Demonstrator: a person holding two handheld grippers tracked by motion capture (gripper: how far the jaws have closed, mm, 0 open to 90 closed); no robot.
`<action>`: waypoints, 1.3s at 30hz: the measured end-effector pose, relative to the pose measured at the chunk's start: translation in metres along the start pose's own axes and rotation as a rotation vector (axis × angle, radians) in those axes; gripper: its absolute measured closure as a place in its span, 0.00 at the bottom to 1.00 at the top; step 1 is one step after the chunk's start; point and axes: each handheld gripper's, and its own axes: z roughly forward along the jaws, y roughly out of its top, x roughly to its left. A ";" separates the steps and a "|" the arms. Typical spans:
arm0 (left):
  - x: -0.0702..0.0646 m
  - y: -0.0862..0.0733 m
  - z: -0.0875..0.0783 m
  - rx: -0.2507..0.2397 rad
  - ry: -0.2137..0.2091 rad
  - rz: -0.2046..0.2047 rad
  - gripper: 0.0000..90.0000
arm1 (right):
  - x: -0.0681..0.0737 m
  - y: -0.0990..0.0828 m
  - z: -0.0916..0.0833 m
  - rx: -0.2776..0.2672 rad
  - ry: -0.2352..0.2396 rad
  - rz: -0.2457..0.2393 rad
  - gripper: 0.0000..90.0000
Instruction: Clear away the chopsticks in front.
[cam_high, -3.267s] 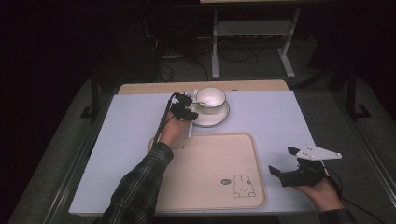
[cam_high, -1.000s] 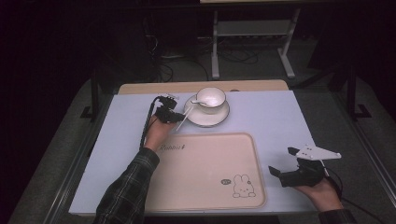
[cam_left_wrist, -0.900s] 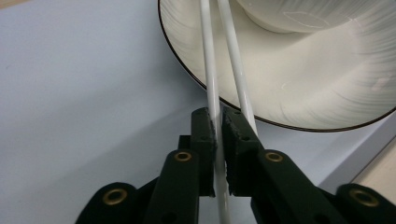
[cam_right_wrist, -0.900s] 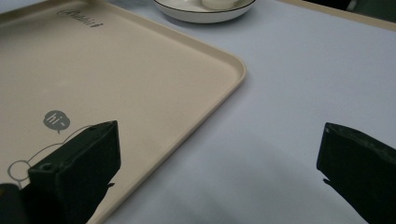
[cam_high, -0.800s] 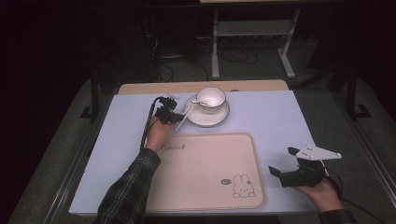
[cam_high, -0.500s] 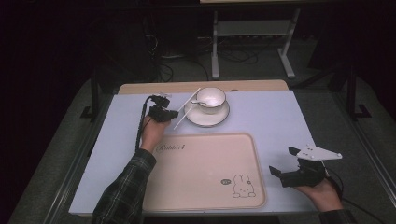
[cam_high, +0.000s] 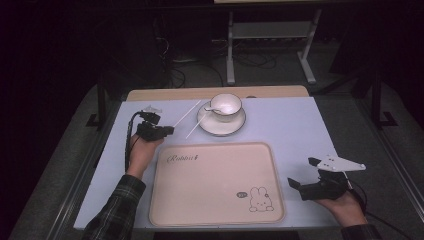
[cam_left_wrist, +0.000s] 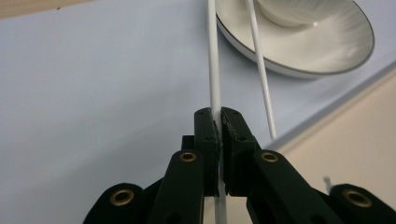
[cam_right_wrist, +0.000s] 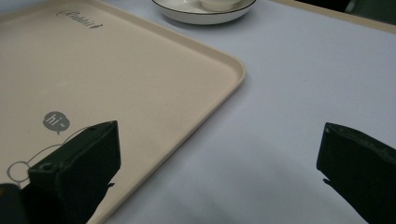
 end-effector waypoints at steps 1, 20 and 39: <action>-0.001 -0.003 -0.005 -0.004 -0.001 0.000 0.95 | 0.000 0.000 0.000 0.001 0.001 -0.001 0.00; -0.049 -0.067 -0.068 -0.030 -0.106 0.028 0.95 | 0.003 0.001 -0.001 0.002 0.001 -0.007 0.00; -0.077 -0.095 -0.051 0.104 -0.138 0.065 0.95 | 0.002 0.001 0.000 0.004 -0.001 -0.010 0.00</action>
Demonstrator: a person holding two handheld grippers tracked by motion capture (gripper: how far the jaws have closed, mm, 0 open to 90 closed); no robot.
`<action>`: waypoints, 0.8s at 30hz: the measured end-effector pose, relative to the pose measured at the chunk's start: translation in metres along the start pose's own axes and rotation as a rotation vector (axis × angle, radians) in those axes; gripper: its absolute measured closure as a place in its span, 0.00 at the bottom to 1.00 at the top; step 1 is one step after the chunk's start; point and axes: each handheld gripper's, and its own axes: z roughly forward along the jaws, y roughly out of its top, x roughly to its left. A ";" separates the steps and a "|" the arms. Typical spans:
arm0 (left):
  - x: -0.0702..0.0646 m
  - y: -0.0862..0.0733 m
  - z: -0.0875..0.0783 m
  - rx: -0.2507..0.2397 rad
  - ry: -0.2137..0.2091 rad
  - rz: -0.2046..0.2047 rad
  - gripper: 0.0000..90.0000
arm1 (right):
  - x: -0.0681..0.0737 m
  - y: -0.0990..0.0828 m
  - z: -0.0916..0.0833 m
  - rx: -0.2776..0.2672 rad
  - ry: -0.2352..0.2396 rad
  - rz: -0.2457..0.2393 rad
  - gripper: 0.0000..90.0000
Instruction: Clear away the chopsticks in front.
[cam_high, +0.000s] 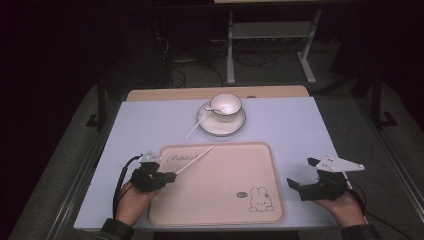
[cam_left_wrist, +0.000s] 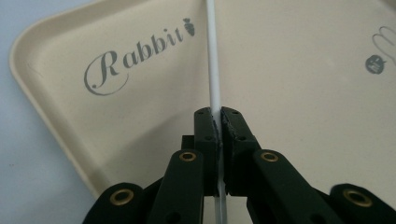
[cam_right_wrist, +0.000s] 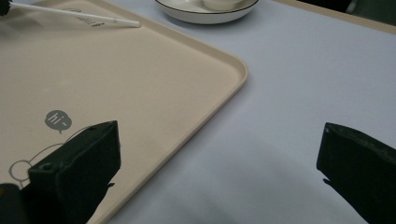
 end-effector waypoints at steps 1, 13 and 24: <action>0.000 0.000 0.002 0.014 0.010 0.011 0.95 | 0.000 0.000 0.000 0.000 0.000 0.000 0.00; -0.003 -0.003 0.015 0.107 0.037 0.049 0.93 | 0.000 0.000 0.000 0.000 0.000 0.001 0.00; -0.002 0.003 0.013 0.096 0.012 0.054 0.71 | 0.000 0.000 0.000 -0.001 0.000 -0.002 0.00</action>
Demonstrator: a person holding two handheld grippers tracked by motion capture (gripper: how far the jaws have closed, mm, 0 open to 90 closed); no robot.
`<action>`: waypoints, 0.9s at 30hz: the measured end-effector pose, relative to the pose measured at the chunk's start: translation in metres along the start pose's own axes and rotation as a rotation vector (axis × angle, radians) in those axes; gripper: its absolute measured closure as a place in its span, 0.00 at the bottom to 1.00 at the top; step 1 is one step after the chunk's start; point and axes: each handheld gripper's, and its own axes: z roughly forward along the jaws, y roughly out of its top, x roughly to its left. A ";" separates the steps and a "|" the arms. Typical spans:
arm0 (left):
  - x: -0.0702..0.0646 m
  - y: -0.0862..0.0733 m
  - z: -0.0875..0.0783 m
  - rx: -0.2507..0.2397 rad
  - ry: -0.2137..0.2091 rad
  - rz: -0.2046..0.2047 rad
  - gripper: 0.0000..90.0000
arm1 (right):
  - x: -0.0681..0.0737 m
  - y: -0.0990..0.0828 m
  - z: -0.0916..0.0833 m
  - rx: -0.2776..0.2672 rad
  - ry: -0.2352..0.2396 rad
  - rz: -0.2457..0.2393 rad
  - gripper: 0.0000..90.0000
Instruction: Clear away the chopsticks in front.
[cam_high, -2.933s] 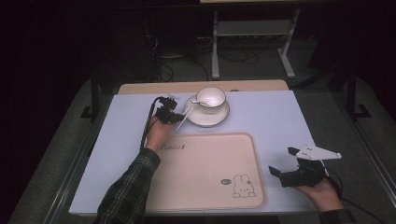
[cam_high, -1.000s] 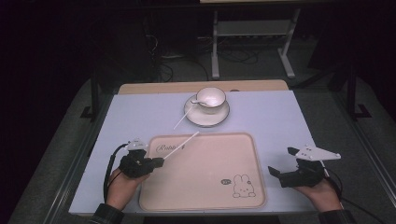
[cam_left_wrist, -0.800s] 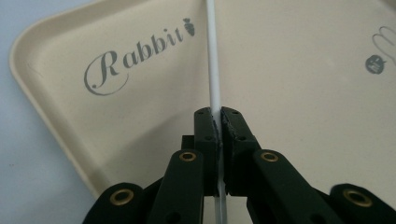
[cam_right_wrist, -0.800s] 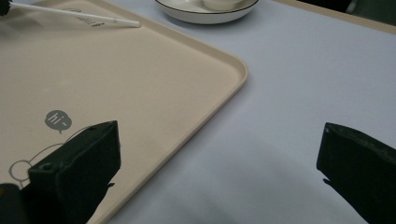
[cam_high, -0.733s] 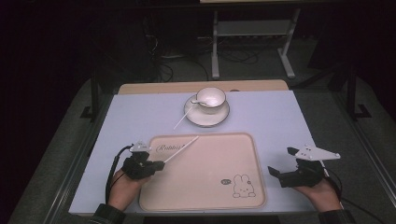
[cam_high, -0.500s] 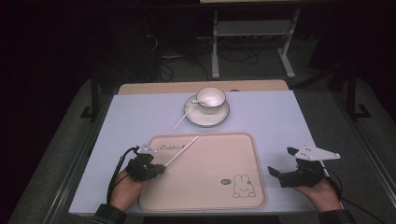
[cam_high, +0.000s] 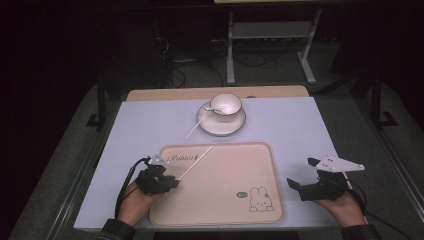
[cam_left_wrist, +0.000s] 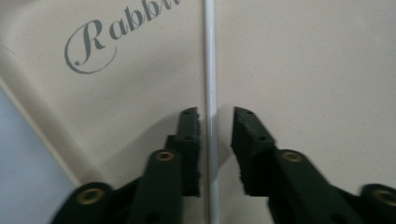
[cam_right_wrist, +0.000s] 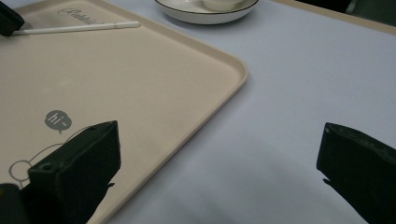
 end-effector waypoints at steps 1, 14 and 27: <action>0.001 0.003 -0.002 -0.019 -0.014 0.000 0.65 | 0.001 0.000 0.000 -0.001 0.000 0.001 0.00; 0.018 0.065 0.001 -0.088 -0.016 0.051 0.33 | 0.001 0.000 0.000 -0.001 -0.001 0.002 0.00; 0.054 0.139 0.031 -0.141 0.069 0.072 0.64 | 0.000 0.000 -0.001 -0.005 0.000 0.008 0.00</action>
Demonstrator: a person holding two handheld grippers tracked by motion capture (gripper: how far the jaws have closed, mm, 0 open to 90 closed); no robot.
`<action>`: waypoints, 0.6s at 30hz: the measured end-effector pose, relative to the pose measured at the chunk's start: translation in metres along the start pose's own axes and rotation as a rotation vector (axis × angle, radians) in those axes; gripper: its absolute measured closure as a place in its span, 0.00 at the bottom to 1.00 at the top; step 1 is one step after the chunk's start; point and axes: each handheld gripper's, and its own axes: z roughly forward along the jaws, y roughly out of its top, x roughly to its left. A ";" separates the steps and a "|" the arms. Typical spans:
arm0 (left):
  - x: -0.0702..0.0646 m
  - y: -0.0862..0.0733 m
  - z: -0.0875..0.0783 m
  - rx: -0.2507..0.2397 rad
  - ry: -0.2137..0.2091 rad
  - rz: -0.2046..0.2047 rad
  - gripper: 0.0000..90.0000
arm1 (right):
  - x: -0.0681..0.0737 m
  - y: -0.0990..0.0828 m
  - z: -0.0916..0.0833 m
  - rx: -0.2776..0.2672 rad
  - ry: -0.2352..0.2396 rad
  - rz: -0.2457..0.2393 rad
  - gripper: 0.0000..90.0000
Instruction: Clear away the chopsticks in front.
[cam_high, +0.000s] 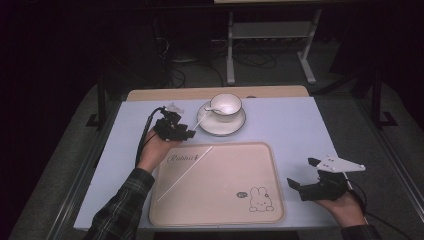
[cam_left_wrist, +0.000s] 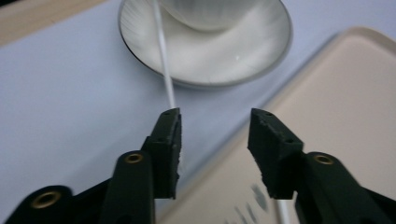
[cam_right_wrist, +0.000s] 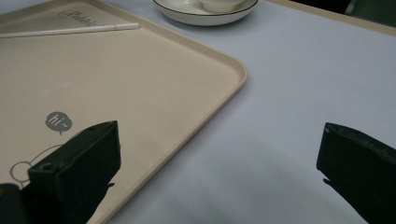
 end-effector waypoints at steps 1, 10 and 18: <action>0.004 0.004 0.005 0.004 0.010 0.000 0.66 | 0.000 0.000 0.000 -0.001 0.000 0.000 0.00; 0.024 0.030 0.049 0.002 0.007 -0.005 0.80 | -0.003 -0.001 -0.001 -0.006 0.000 0.009 0.00; 0.027 0.042 0.077 0.023 0.029 0.010 0.81 | -0.003 -0.001 -0.002 -0.009 0.002 0.011 0.00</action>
